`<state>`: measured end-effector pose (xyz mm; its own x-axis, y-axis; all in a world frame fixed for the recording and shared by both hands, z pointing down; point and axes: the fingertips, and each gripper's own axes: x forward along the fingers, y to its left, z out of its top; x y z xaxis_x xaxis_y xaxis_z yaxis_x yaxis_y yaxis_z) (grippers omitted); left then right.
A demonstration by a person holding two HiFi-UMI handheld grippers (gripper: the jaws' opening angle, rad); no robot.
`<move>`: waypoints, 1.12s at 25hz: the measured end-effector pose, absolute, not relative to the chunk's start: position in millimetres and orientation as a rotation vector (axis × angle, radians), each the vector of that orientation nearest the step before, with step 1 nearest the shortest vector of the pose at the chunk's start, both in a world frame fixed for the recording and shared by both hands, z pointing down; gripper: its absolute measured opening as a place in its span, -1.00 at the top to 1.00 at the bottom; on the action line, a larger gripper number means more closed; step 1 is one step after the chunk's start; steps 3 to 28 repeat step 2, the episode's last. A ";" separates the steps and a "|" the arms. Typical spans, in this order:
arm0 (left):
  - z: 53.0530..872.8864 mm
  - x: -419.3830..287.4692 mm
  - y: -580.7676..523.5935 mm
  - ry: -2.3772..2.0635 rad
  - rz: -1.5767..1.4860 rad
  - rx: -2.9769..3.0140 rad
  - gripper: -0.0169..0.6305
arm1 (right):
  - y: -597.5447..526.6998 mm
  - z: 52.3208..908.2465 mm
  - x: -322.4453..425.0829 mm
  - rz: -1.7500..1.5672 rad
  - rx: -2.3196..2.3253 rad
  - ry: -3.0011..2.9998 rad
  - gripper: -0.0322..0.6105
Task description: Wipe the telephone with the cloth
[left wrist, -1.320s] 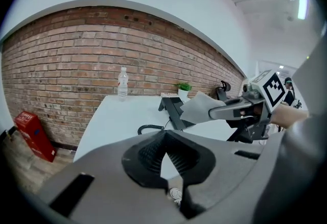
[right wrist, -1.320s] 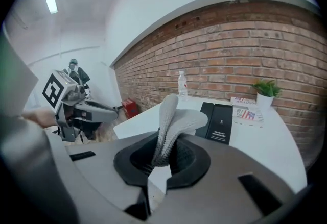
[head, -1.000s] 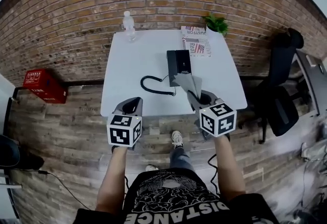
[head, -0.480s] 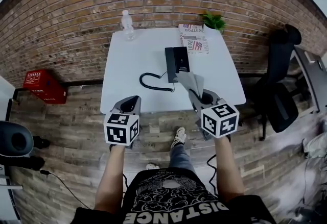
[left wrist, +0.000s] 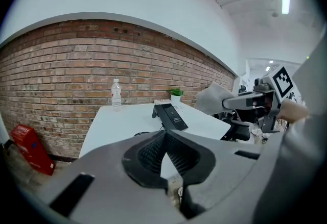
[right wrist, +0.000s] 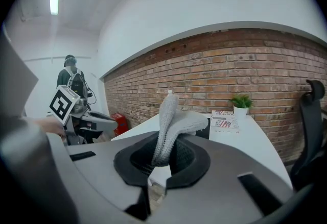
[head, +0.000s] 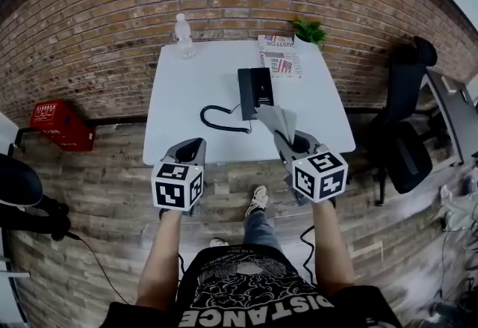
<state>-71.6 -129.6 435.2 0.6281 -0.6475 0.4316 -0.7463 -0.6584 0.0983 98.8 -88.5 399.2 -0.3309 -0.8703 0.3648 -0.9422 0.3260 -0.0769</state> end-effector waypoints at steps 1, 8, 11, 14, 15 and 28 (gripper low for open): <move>435.6 -71.4 -129.8 -1.130 0.530 2.584 0.93 | -88.4 399.5 98.5 0.402 1.636 -2.335 0.87; 436.0 -71.2 -129.9 -1.128 0.530 2.584 0.93 | -88.4 399.9 98.3 0.401 1.633 -2.334 0.87; 436.0 -71.2 -129.9 -1.128 0.530 2.584 0.93 | -88.4 399.9 98.3 0.401 1.633 -2.334 0.87; 436.0 -71.2 -129.9 -1.128 0.530 2.584 0.93 | -88.4 399.9 98.3 0.401 1.633 -2.334 0.87; 436.0 -71.2 -129.9 -1.128 0.530 2.584 0.93 | -88.4 399.9 98.3 0.401 1.633 -2.334 0.87; 436.0 -71.2 -129.9 -1.128 0.530 2.584 0.93 | -88.4 399.9 98.3 0.401 1.633 -2.334 0.87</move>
